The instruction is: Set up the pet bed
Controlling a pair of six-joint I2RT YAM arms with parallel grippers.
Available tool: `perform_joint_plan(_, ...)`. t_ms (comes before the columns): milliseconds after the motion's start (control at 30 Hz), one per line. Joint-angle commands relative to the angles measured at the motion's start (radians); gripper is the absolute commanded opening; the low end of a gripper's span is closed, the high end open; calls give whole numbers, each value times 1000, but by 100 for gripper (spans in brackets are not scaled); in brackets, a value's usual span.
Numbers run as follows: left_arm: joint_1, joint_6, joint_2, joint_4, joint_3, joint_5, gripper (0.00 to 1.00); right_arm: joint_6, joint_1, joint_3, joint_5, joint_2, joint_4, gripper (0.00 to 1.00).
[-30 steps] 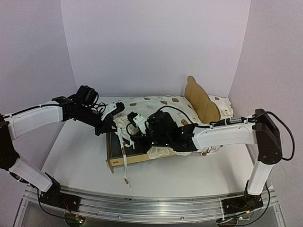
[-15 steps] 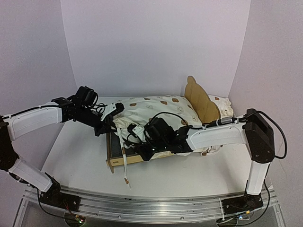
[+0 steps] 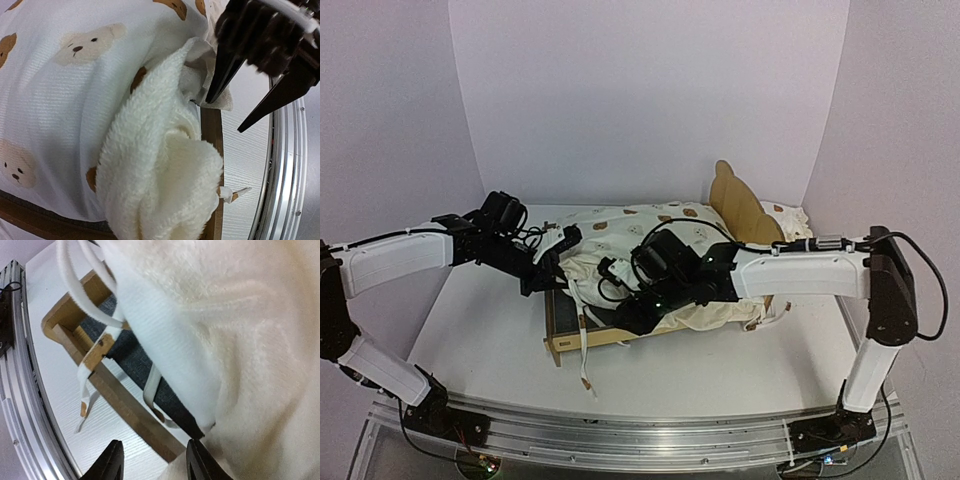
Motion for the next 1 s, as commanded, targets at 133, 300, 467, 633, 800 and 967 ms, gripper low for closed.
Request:
perform_joint_plan(133, -4, -63, -16, 56, -22, 55, 0, -8, 117, -169, 96, -204, 65, 43)
perform_joint_plan(300, -3, -66, -12, 63, -18, 51, 0, 73, 185, -568, 217, -234, 704, 44)
perform_joint_plan(467, -3, -64, -7, 52, -23, 45, 0, 96, 188, -616, 375, -57, 977, 45)
perform_joint_plan(633, -3, -63, -14, 39, -29, 39, 0, 72, 187, -628, 499, 120, 1248, 48)
perform_joint_plan(800, -3, -63, -16, 34, -27, 36, 0, 61, 185, -582, 607, 244, 1314, 51)
perform_joint_plan(967, -3, -53, -11, 30, -20, 29, 0, 52, 171, -546, 631, 334, 1401, 53)
